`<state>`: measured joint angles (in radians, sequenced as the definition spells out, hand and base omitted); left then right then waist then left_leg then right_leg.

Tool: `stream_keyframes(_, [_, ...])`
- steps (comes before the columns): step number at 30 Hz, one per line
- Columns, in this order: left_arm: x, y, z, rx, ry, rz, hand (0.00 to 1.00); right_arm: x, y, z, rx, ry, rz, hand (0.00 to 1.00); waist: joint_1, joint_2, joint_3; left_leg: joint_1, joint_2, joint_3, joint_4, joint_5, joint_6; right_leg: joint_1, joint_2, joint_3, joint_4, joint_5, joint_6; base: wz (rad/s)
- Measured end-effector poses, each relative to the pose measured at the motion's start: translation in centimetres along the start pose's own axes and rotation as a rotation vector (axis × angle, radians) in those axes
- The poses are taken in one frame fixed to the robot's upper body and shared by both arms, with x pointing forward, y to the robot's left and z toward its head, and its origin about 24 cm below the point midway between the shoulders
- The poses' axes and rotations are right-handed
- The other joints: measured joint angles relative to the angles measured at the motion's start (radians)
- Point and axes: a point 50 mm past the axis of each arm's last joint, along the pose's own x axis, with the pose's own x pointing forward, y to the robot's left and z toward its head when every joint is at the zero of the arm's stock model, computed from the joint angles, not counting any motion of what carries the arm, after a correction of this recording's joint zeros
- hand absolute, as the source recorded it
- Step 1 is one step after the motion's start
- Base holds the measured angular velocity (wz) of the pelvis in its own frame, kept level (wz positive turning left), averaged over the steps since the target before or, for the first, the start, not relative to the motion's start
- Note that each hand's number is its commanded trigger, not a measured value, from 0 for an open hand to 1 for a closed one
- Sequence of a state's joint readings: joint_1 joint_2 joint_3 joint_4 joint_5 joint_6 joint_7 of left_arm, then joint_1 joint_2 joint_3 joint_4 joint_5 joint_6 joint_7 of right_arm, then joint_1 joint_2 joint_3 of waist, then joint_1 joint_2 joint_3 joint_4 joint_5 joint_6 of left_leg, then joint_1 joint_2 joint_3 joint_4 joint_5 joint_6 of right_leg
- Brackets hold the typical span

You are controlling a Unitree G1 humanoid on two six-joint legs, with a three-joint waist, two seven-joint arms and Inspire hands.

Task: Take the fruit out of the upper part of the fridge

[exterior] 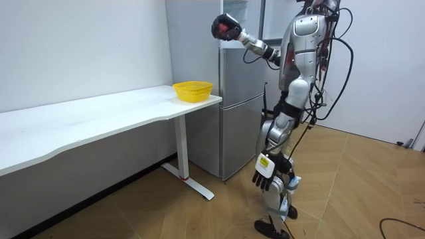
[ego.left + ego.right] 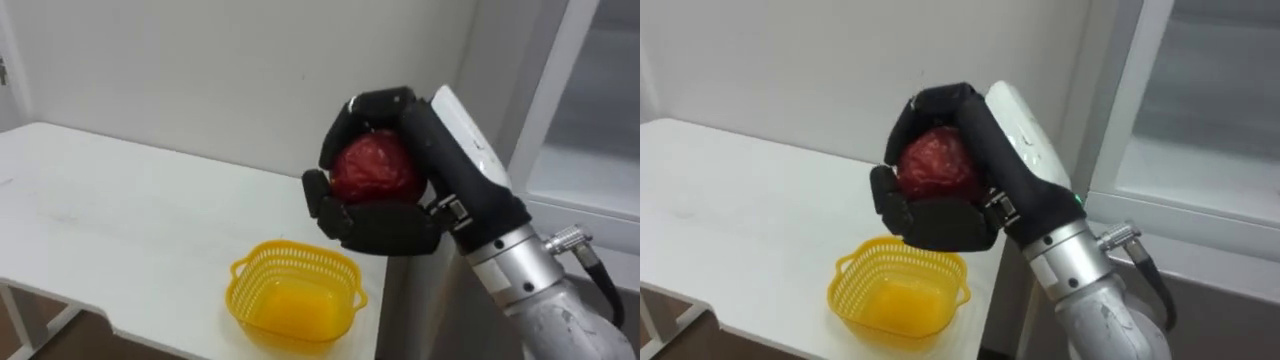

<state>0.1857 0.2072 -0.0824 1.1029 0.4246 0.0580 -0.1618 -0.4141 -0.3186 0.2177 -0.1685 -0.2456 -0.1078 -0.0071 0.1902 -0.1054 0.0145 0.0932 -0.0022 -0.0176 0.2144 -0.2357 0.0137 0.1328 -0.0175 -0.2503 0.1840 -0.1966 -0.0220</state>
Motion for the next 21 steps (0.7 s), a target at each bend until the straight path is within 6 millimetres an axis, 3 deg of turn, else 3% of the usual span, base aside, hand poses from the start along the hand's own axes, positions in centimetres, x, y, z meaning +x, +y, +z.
stream_keyframes(4, [0.0, -0.2, -0.2, -0.005, 0.008, -0.002, 0.00, -0.4, 0.6, -2.7, -0.021, 0.134, 0.023, 1.00, 0.038, -0.013, -0.0059, -0.015, 0.001, -0.001, 0.005, 0.001, -0.001, -0.012, 0.000, 0.000, 0.001, 0.000, 0.000, 0.00])
stream_keyframes(13, [-0.1, 0.3, -0.2, -0.018, 0.003, -0.004, 0.00, -0.8, 1.0, -5.9, -0.096, 0.274, 0.046, 1.00, 0.059, -0.034, 0.0030, -0.049, -0.009, -0.044, 0.024, 0.002, 0.001, -0.019, -0.007, -0.028, -0.001, 0.000, 0.000, 0.14])
stream_keyframes(21, [-0.2, 1.0, -0.2, -0.013, -0.002, 0.006, 0.00, -1.6, 1.9, -8.2, -0.156, 0.372, 0.106, 1.00, 0.065, -0.055, 0.0046, -0.063, -0.011, -0.055, 0.038, 0.004, 0.003, -0.022, -0.013, -0.052, 0.000, 0.000, 0.000, 0.08])
